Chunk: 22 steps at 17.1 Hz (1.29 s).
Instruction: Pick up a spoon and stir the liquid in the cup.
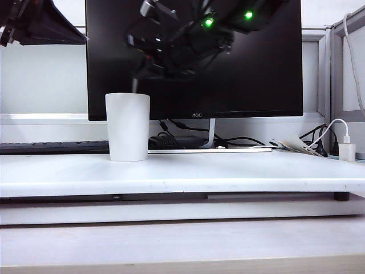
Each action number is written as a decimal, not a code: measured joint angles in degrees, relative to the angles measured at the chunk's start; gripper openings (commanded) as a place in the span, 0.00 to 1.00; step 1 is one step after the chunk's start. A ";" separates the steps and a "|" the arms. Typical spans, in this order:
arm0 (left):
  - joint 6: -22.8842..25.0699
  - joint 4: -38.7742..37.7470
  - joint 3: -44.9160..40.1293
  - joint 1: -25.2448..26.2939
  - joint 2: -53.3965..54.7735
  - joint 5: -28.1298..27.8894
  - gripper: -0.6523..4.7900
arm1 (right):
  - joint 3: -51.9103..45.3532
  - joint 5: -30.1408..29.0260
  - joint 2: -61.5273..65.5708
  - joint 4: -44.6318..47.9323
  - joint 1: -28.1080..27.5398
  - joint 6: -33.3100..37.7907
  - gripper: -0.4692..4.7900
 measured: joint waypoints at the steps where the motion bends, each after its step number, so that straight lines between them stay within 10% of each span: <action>1: 0.00 0.00 0.00 0.00 0.00 0.00 0.11 | 0.02 -0.31 -0.04 0.46 1.09 0.59 0.09; 8: -0.04 0.00 0.00 -0.02 0.00 0.02 0.11 | -0.04 -2.93 -6.67 -15.30 -0.59 -2.21 0.09; 16: -0.37 0.04 0.00 -0.02 0.00 0.02 0.11 | -0.02 -1.92 -2.56 0.87 0.20 3.48 0.09; 22: -0.37 0.57 0.00 0.00 -0.02 0.02 0.11 | -0.04 -7.54 -3.96 -9.05 1.03 3.28 0.09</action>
